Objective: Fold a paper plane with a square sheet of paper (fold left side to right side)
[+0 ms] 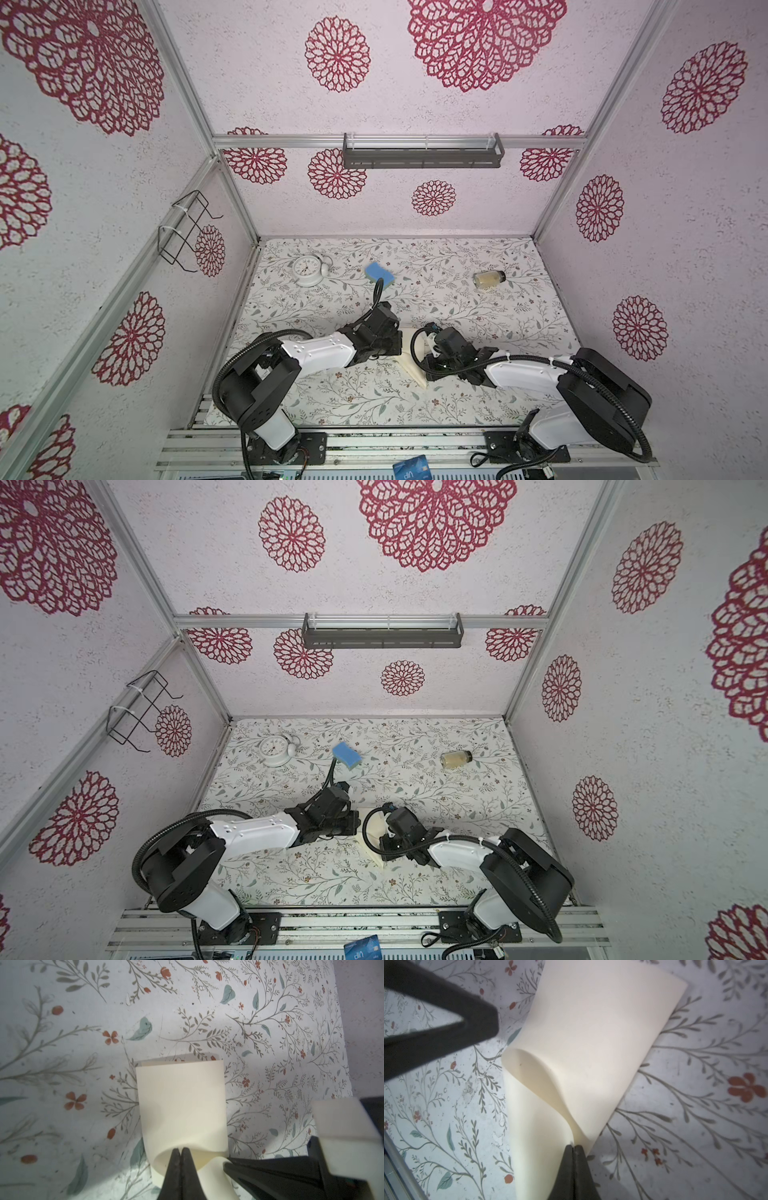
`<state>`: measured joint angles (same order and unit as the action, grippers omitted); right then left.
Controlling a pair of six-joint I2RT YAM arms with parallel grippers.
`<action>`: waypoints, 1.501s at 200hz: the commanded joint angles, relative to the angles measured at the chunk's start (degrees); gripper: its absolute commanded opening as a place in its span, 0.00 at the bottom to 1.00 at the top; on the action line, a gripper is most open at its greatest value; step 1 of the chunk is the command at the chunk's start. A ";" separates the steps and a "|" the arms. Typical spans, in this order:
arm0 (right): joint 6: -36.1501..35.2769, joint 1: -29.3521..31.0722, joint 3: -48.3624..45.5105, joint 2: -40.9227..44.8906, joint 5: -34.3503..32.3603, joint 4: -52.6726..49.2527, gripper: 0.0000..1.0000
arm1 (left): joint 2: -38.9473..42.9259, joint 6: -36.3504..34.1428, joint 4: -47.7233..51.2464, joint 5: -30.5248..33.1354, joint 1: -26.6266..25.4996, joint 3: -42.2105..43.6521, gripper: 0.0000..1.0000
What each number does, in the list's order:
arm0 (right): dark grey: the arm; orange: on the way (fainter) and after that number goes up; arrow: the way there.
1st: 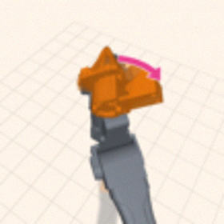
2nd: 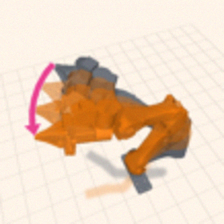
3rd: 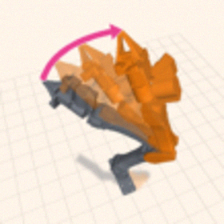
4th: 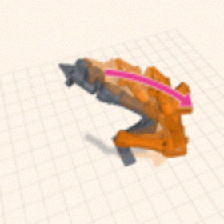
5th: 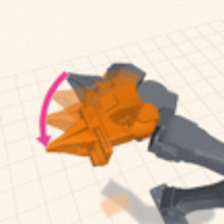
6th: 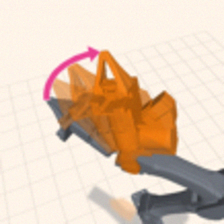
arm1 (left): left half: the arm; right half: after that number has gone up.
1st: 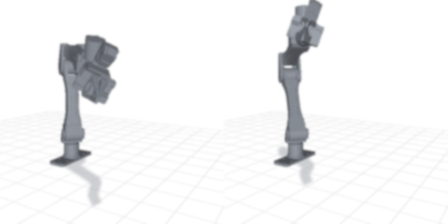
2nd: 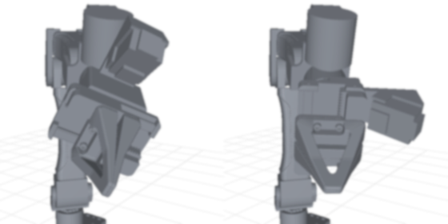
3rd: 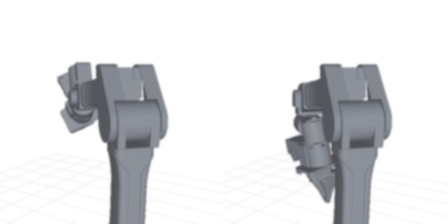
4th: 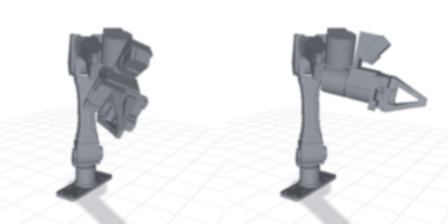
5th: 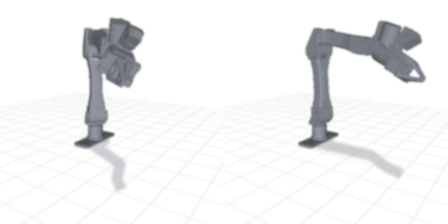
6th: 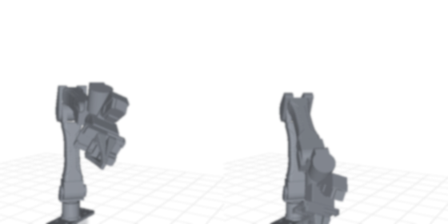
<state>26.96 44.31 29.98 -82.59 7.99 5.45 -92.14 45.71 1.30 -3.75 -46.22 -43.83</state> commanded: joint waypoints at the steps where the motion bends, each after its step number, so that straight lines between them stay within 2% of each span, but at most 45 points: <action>1: -0.30 -0.46 -0.89 -1.74 0.12 -1.55 0.00 | 1.11 0.78 -6.01 -0.74 -1.62 2.16 0.00; 45: -0.44 -0.55 -0.75 -2.09 0.24 -1.48 0.00 | -0.90 0.27 -8.81 -0.95 -3.62 2.44 0.00; 105: -0.45 -0.63 -0.63 -2.32 0.35 -1.57 0.00 | -4.16 0.16 -10.59 -0.77 -3.71 2.89 0.00; 175: -0.10 -0.66 2.55 -0.99 2.63 -3.99 0.00 | -7.43 3.73 -12.66 1.54 -3.97 4.63 0.00; 196: 0.44 -0.64 3.89 1.75 3.17 -6.10 0.08 | -8.03 4.94 -12.55 2.30 -4.26 4.50 0.00; 241: 2.75 -0.64 3.24 9.83 3.17 -11.43 0.40 | -9.26 7.10 -11.86 3.64 -5.10 4.02 0.00; 300: 5.72 0.52 -0.84 14.88 5.36 -13.02 0.62 | -9.55 8.83 -10.05 5.12 -5.72 3.21 0.00</action>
<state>30.70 44.05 30.55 -68.75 11.99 -5.45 -99.79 53.01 -12.60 -0.30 -51.24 -40.38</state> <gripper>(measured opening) 0.596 0.040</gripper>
